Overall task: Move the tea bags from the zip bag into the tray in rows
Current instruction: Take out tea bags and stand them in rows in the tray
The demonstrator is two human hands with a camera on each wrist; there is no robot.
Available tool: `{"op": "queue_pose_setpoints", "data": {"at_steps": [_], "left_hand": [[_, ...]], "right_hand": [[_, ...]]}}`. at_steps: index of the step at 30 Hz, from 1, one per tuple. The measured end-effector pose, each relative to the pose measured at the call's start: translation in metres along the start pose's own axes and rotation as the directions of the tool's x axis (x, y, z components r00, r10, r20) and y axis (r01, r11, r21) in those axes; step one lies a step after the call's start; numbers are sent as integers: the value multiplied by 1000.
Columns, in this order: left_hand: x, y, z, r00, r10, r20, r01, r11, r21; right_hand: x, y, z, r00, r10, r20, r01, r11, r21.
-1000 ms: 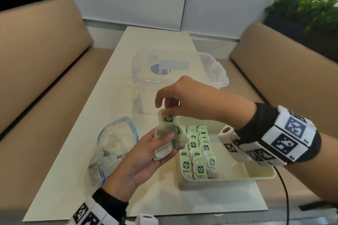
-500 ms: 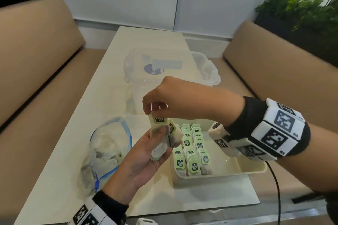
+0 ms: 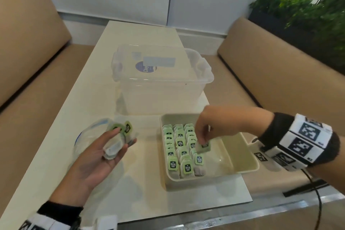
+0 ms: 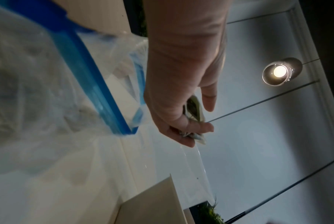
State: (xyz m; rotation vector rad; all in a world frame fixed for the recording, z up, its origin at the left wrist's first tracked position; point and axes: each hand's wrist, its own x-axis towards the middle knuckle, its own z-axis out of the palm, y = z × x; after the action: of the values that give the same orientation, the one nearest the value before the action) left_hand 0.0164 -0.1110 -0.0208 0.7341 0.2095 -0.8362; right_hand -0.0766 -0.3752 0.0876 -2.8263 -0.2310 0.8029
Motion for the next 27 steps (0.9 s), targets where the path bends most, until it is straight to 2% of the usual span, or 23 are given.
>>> {"op": "queue_pose_setpoints", "data": {"at_steps": [2, 5, 9, 14, 20, 25, 27], "left_hand": [[0, 2, -3, 1000, 4, -4, -4, 1000, 0], [0, 2, -3, 1000, 6, -4, -6, 1000, 7], [1, 1, -3, 1000, 11, -3, -11, 1000, 23], [2, -1, -3, 1000, 29, -12, -29, 999, 23], [4, -4, 2, 1000, 16, 15, -17, 1000, 15], [2, -6, 14, 995, -31, 91, 39, 994, -97], [0, -7, 18, 992, -49, 114, 65, 988, -143]], "right_hand": [[5, 18, 21, 990, 52, 130, -54, 998, 13], [16, 35, 44, 961, 54, 270, -76, 995, 69], [28, 47, 56, 927, 63, 369, -105, 990, 93], [36, 54, 59, 914, 128, 385, -143, 990, 9], [41, 45, 60, 925, 143, 352, -115, 988, -99], [40, 30, 52, 914, 165, 370, -99, 976, -192], [37, 24, 40, 949, 147, 279, -84, 971, -225]]}}
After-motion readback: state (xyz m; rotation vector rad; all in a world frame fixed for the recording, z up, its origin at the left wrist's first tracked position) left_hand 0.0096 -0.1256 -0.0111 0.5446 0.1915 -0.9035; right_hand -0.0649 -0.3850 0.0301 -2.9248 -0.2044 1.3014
